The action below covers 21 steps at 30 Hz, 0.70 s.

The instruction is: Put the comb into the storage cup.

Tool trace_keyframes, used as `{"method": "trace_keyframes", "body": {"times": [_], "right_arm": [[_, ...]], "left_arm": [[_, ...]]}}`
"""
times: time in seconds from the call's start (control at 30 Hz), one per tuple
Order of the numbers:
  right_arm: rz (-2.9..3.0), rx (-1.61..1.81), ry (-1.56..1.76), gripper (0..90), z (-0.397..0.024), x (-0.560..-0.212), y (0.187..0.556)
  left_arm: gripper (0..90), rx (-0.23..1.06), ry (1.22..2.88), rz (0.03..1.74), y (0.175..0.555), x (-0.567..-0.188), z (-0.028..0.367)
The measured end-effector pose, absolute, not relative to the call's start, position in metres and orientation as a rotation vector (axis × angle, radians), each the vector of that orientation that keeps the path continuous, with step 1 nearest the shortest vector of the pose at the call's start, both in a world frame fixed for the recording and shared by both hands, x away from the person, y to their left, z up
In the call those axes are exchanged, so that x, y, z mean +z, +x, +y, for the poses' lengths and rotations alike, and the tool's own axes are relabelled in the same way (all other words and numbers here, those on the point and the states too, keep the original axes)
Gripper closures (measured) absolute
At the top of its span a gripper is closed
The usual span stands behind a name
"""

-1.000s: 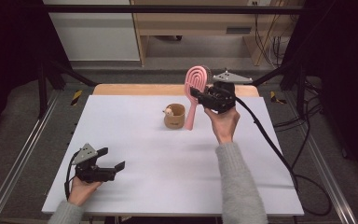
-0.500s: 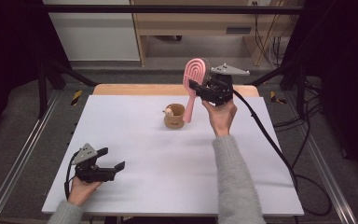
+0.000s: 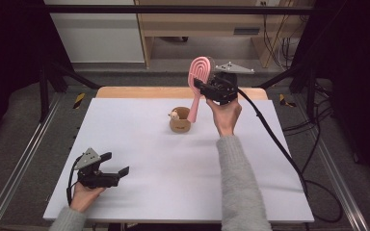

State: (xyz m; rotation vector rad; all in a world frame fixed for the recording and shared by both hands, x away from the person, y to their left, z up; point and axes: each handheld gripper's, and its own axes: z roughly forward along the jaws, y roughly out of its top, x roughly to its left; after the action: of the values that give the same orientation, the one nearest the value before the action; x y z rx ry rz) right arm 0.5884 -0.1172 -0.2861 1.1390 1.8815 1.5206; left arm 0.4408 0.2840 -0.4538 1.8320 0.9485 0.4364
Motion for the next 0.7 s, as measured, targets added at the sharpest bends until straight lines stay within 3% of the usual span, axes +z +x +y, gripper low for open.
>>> {"method": "trace_keyframes", "body": {"times": [0.7], "right_arm": [[1.835, 1.500, 1.190, 63.0, -0.110, -0.294, 0.606]], "left_arm": [[5.0, 0.435, 1.828, 0.953, 0.441, -0.454, 0.285]]}}
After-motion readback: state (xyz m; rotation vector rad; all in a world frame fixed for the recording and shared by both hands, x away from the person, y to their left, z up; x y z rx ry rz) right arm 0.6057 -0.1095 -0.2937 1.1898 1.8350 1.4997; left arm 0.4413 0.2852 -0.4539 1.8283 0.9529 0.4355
